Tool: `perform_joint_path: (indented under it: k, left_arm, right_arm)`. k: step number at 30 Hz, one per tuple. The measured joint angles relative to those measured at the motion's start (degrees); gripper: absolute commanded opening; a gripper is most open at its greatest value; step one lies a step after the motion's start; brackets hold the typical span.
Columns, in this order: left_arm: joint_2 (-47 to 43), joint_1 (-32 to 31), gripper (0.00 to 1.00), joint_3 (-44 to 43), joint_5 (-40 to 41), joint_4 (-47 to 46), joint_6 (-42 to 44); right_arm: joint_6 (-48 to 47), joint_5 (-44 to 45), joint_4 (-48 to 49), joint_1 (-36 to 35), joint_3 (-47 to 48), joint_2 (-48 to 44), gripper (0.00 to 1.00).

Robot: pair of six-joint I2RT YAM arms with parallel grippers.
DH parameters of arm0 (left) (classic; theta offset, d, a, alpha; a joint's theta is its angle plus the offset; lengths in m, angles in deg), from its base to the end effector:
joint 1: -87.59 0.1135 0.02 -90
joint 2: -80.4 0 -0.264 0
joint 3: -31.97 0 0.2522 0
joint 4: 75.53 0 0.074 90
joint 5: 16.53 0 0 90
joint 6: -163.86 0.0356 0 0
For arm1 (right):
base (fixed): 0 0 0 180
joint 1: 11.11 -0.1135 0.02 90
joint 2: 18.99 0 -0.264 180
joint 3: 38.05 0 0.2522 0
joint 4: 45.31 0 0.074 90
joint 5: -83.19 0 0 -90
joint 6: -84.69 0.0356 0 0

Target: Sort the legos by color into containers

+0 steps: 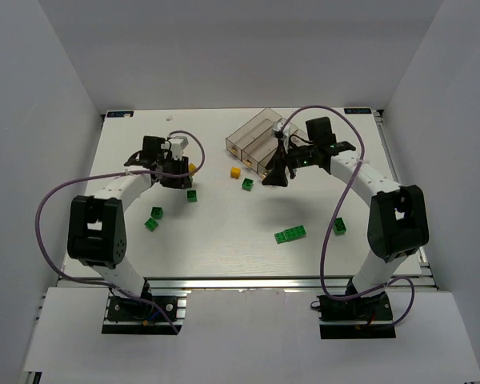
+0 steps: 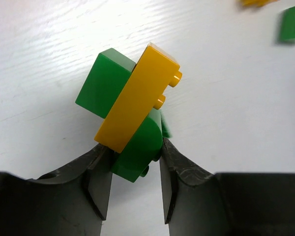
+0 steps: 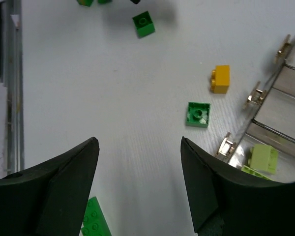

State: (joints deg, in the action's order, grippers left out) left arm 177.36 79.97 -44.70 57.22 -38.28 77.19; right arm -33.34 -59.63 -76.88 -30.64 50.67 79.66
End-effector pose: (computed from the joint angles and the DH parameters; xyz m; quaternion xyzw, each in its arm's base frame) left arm 0.3422 -0.0558 0.1968 0.1300 0.9424 -0.1460 0.2714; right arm 0.3483 0.1537 0.2677 -0.4965 0.6736 0.3772 0.3969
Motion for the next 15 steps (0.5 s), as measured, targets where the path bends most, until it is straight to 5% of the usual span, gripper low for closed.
perform_joint_path:
  k: [8, 15]
  left_arm:
    - [-5.2, 0.0, 0.19, 0.4, -17.0, -5.1, -9.4]
    - [-10.9, -0.1, 0.19, 9.4, -34.0, -23.8, -26.9]
  right_arm:
    - [-9.2, -9.6, -6.6, -1.9, 0.6, 0.1, 0.81]
    - [-12.0, -15.2, -2.4, -3.4, 0.2, -0.6, 0.89]
